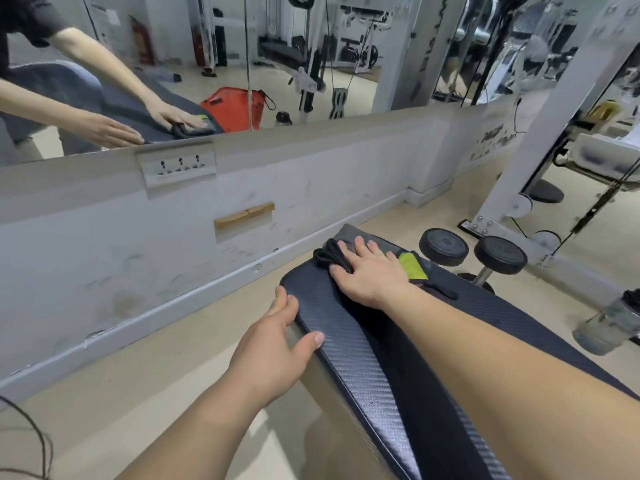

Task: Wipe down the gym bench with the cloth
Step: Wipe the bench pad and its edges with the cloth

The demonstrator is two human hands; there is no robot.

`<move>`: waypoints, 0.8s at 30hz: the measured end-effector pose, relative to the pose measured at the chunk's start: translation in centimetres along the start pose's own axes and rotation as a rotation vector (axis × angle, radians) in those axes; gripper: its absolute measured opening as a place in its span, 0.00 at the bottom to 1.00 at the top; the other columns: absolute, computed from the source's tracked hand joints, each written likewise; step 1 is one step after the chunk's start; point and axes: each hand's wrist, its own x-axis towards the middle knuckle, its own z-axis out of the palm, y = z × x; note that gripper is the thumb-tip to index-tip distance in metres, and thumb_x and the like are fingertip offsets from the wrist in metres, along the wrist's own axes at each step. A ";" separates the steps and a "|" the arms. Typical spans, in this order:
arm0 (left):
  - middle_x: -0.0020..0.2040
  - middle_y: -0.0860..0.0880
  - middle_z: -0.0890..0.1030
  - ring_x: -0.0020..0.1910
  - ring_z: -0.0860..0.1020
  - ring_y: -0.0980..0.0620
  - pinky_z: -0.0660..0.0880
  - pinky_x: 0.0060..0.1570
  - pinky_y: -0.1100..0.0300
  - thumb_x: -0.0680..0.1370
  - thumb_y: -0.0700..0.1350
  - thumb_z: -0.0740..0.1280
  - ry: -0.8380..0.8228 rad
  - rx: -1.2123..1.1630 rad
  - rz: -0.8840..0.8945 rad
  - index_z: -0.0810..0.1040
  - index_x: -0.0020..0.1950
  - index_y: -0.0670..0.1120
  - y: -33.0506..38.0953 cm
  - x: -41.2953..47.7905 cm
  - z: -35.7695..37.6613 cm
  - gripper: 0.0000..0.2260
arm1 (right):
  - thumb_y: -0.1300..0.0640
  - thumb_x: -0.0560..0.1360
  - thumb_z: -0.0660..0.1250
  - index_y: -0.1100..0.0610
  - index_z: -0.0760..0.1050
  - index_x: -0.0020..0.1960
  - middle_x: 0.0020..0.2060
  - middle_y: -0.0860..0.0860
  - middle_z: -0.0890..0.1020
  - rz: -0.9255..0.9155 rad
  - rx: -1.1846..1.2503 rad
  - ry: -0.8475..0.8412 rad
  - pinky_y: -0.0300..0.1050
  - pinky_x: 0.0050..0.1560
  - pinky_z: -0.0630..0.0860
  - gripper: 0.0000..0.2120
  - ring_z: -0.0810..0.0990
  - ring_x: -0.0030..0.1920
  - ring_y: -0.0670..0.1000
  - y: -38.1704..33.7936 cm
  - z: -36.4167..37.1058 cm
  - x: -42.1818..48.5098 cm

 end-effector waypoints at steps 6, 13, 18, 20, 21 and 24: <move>0.79 0.69 0.47 0.77 0.56 0.66 0.56 0.69 0.69 0.81 0.42 0.65 -0.097 -0.084 -0.040 0.60 0.82 0.56 -0.6 0.4 -0.6 0.31 | 0.35 0.81 0.50 0.40 0.49 0.83 0.84 0.48 0.48 -0.323 -0.025 0.000 0.53 0.82 0.45 0.32 0.46 0.83 0.50 -1.0 0.8 -10.7; 0.80 0.68 0.44 0.77 0.54 0.67 0.55 0.73 0.68 0.83 0.41 0.59 -0.103 -0.086 -0.059 0.58 0.82 0.56 -0.3 0.3 -0.3 0.28 | 0.31 0.79 0.47 0.38 0.51 0.82 0.83 0.43 0.48 -0.396 -0.104 -0.094 0.47 0.82 0.45 0.33 0.47 0.83 0.45 2.7 -1.2 -10.7; 0.81 0.65 0.44 0.80 0.58 0.61 0.59 0.77 0.58 0.83 0.51 0.63 -0.091 -0.045 -0.042 0.57 0.83 0.55 0.4 0.0 -0.3 0.29 | 0.34 0.81 0.47 0.43 0.48 0.83 0.84 0.50 0.49 -0.009 -0.037 0.010 0.56 0.81 0.47 0.33 0.47 0.83 0.53 1.5 0.0 -3.0; 0.81 0.66 0.45 0.80 0.55 0.62 0.58 0.77 0.61 0.83 0.47 0.63 -0.100 -0.086 -0.047 0.58 0.82 0.55 0.1 0.1 -0.4 0.28 | 0.34 0.81 0.48 0.42 0.48 0.83 0.84 0.50 0.49 -0.043 -0.041 -0.015 0.58 0.81 0.48 0.33 0.48 0.83 0.54 0.2 0.3 -3.5; 0.80 0.67 0.46 0.79 0.55 0.64 0.58 0.76 0.63 0.83 0.45 0.62 -0.107 -0.120 -0.055 0.60 0.82 0.56 0.0 0.2 -0.5 0.27 | 0.34 0.81 0.49 0.42 0.49 0.83 0.84 0.50 0.50 -0.094 -0.048 -0.024 0.57 0.81 0.49 0.33 0.48 0.83 0.54 -0.4 0.3 -4.8; 0.79 0.69 0.51 0.73 0.56 0.70 0.56 0.69 0.69 0.85 0.40 0.59 -0.092 -0.277 -0.084 0.65 0.80 0.55 -0.2 0.2 -0.8 0.24 | 0.36 0.82 0.50 0.42 0.50 0.83 0.84 0.50 0.51 -0.274 -0.075 0.028 0.55 0.81 0.49 0.32 0.49 0.83 0.53 -1.5 0.9 -10.2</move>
